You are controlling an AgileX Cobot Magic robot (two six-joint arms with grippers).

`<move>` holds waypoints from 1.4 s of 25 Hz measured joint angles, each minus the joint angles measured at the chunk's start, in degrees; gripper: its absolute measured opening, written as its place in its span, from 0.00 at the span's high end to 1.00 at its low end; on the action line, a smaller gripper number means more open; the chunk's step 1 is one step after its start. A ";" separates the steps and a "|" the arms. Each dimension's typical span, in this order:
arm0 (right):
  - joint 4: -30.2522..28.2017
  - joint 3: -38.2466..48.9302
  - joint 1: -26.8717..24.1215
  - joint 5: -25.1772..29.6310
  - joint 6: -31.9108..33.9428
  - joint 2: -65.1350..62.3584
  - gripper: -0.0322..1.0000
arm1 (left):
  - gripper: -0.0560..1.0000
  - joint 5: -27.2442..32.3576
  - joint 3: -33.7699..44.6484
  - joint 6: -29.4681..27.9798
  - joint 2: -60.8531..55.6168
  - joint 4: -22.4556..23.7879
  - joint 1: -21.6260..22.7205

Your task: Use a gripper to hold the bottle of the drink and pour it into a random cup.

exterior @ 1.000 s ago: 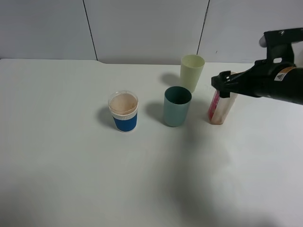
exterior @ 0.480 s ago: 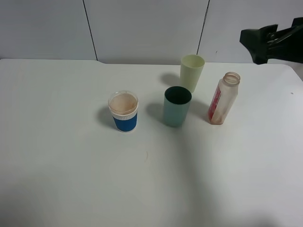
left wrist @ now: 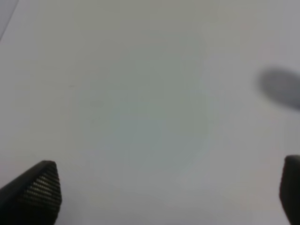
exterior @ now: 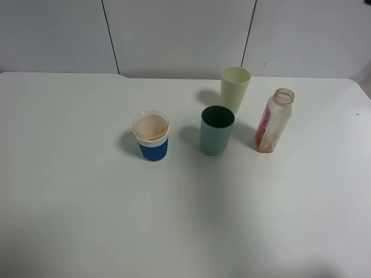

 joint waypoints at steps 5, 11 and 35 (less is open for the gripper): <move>-6.33 -0.60 -0.05 8.72 4.27 -8.44 0.01 | 0.07 0.00 0.00 0.00 0.00 0.00 0.00; -7.71 -0.60 -8.54 18.78 5.02 -15.52 0.01 | 0.07 0.00 0.00 0.00 0.00 0.00 0.00; 9.40 6.01 -17.69 37.13 -6.78 -41.66 0.01 | 0.07 0.00 0.00 0.00 0.00 0.00 0.00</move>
